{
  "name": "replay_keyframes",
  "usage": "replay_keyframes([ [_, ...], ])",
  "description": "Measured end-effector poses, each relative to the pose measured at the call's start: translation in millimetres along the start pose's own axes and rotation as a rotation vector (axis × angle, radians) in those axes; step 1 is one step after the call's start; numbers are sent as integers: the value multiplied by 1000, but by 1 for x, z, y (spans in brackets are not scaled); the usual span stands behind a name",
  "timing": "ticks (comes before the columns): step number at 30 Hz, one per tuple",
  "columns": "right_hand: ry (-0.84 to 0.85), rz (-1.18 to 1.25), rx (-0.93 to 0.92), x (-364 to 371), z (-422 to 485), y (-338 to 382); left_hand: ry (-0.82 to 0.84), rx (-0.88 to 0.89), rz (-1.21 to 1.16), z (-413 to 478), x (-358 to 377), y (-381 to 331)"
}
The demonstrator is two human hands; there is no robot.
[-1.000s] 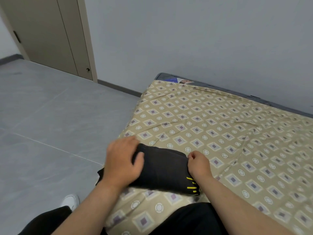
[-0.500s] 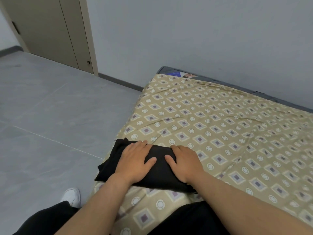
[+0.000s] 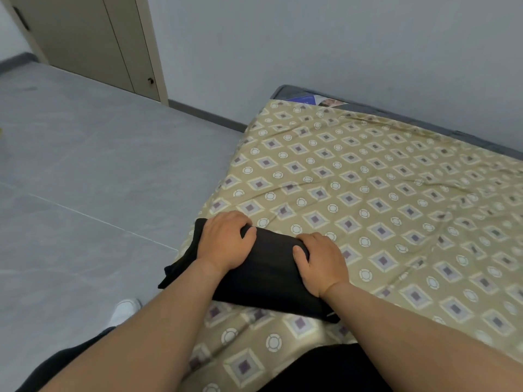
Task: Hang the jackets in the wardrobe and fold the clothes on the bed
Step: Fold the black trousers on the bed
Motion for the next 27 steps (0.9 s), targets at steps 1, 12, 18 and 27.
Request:
replay_keyframes([
  [1,-11,31,30,-1,0,-2,1,-9,-34,1,-2,3],
  [12,74,141,115,-15,-15,-4,281,-345,-186,-67,-15,62],
  [18,228,161,131,-22,-35,-1,-74,-777,-393,-140,-55,82],
  [27,439,389,250,-26,-77,30,378,-1026,-1365,-197,3,-33],
])
Point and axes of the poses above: each hand's wrist, its own z-axis towards the middle knuckle, its own x-axis out of the palm, y = z × x, the point moved 7 cm from there along z, towards the middle knuckle, and after that the axes turned 2 degrees about z, right-handed, at the moved point
